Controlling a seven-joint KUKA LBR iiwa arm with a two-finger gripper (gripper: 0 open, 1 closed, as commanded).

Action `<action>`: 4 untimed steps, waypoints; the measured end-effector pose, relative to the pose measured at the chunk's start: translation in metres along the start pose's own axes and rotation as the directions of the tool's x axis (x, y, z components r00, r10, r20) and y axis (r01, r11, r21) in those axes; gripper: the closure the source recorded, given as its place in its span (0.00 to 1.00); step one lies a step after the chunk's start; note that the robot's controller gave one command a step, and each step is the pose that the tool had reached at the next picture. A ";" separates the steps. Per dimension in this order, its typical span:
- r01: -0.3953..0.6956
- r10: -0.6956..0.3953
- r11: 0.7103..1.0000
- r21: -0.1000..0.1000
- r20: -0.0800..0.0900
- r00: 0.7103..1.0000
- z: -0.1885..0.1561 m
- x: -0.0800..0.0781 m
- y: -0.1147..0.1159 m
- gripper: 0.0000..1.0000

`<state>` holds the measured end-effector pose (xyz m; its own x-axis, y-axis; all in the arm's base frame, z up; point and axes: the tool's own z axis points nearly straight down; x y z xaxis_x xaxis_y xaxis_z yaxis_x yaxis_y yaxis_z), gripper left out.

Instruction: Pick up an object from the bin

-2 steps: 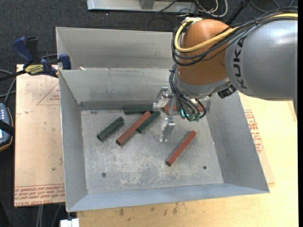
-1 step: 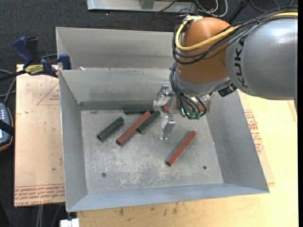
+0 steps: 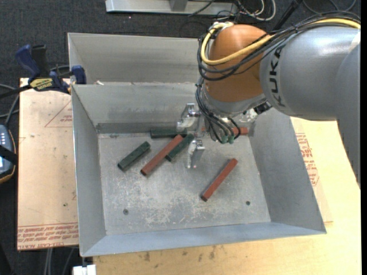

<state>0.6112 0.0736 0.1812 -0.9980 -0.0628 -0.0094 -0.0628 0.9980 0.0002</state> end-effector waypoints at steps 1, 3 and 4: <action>0.024 -0.024 1.000 -0.002 -0.004 1.000 0.061 0.006 0.004 0.00; 0.267 -0.267 0.964 -0.002 0.020 0.963 0.096 -0.046 0.008 1.00; 0.307 -0.307 0.952 0.000 0.004 0.952 -0.078 -0.038 -0.001 1.00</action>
Offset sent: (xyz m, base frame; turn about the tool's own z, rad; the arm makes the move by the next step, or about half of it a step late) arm 0.0382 0.0076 -0.1075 -0.2743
